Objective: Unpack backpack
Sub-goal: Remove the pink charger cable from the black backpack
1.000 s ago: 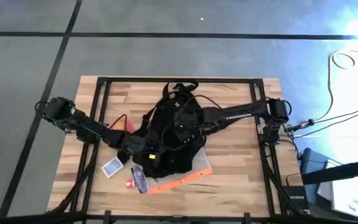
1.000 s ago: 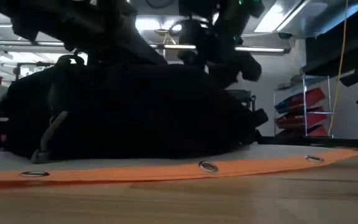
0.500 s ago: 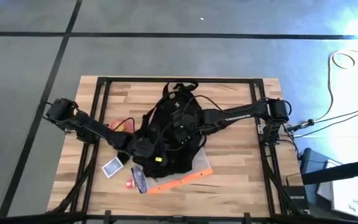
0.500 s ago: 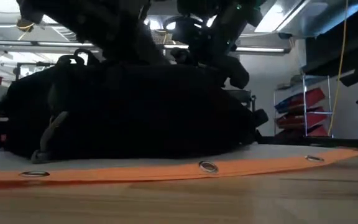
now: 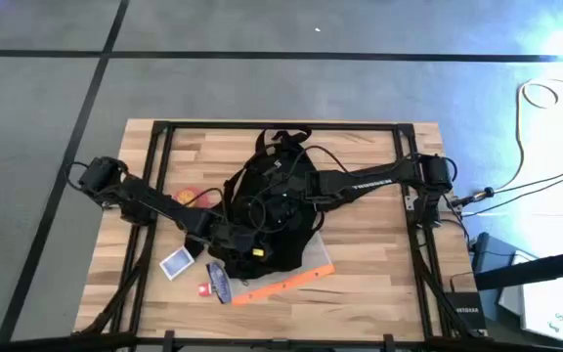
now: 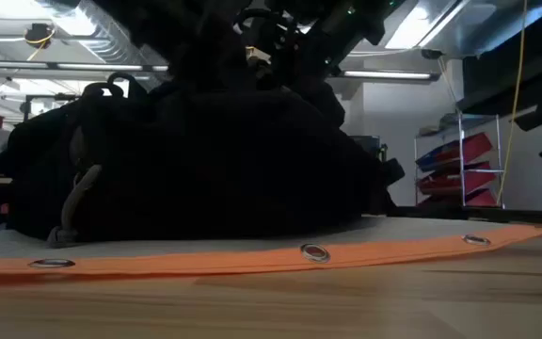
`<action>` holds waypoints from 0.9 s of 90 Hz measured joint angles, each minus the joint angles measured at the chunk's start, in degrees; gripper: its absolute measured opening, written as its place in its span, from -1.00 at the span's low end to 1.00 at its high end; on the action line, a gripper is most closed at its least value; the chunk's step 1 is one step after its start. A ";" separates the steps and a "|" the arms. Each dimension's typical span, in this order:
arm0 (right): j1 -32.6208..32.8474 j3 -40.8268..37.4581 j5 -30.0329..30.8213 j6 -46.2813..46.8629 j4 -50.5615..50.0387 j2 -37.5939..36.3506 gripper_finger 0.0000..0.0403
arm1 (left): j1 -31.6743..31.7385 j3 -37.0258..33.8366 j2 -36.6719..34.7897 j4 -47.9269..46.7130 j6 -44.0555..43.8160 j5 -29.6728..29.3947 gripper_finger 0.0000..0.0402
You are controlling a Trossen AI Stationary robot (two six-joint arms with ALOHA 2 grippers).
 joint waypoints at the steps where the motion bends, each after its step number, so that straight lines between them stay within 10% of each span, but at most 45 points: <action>1: 0.01 0.00 -0.03 0.00 0.15 0.00 -0.09 | 0.00 0.21 0.13 -0.07 0.04 0.00 -0.91; 81: -0.08 0.02 0.32 -1.88 4.55 -0.04 -0.09 | 3.92 8.06 7.60 -24.91 -8.54 -0.16 -0.91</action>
